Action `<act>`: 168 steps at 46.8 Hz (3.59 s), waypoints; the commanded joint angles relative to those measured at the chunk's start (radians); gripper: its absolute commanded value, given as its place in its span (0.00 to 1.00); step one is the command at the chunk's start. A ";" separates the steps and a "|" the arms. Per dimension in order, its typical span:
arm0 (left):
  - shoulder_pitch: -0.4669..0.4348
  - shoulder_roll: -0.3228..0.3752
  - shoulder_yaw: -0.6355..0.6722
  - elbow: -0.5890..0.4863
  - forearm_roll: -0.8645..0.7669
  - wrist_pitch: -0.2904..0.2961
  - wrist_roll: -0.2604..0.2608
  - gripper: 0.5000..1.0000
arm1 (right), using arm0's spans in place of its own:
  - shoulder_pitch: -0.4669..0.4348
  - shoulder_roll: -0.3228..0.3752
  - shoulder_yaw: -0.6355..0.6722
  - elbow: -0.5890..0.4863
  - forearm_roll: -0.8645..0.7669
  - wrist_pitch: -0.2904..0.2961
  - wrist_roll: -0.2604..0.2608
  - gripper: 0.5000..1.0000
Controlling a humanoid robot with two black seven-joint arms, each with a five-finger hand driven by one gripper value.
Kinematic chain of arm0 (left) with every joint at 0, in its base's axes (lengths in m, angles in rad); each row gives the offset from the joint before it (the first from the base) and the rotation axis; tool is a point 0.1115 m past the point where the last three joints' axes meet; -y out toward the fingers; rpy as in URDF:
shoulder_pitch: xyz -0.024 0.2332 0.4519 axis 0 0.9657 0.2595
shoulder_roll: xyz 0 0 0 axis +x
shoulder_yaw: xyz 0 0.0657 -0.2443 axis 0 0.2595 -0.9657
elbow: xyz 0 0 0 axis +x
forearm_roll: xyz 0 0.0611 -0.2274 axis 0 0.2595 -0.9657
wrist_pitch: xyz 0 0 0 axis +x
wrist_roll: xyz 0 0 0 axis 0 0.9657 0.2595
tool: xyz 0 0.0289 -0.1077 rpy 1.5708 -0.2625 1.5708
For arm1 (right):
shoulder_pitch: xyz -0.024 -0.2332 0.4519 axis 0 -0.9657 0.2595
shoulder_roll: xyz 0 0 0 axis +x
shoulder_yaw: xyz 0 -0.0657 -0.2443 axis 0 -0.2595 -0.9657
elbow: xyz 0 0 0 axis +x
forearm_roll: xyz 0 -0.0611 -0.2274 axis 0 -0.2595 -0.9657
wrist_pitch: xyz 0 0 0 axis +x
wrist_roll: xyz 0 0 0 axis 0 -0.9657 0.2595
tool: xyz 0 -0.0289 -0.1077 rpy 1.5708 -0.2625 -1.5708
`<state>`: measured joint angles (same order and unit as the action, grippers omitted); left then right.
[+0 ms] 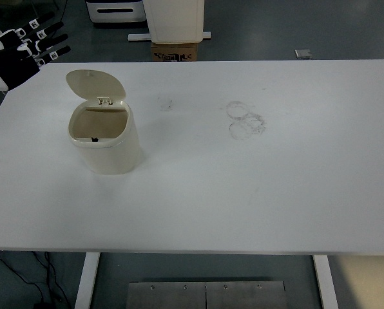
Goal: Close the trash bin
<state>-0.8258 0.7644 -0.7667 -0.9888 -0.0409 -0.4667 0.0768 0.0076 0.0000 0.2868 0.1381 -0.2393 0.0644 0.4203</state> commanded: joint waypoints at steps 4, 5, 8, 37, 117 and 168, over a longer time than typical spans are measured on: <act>-0.016 0.007 0.001 -0.014 0.148 -0.015 0.040 1.00 | 0.000 0.000 0.000 0.000 0.000 0.000 0.000 0.98; -0.021 0.016 0.001 -0.018 0.179 -0.018 0.064 1.00 | 0.000 0.000 0.000 0.000 0.000 0.000 0.000 0.98; -0.044 0.047 0.001 -0.034 0.263 -0.035 0.138 1.00 | 0.000 0.000 0.000 0.000 0.000 0.000 0.000 0.98; -0.265 0.115 0.178 -0.034 0.544 -0.144 0.221 1.00 | 0.000 0.000 0.000 0.000 0.000 0.000 0.000 0.98; -0.340 0.055 0.218 -0.169 0.639 -0.144 0.222 1.00 | 0.000 0.000 0.000 0.000 0.000 0.000 0.000 0.98; -0.285 0.070 0.308 -0.274 0.671 -0.144 0.224 1.00 | 0.000 0.000 0.000 0.000 0.000 0.000 0.000 0.98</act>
<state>-1.1150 0.8349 -0.4646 -1.2627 0.6301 -0.6109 0.3008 0.0077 0.0000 0.2869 0.1380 -0.2393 0.0644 0.4203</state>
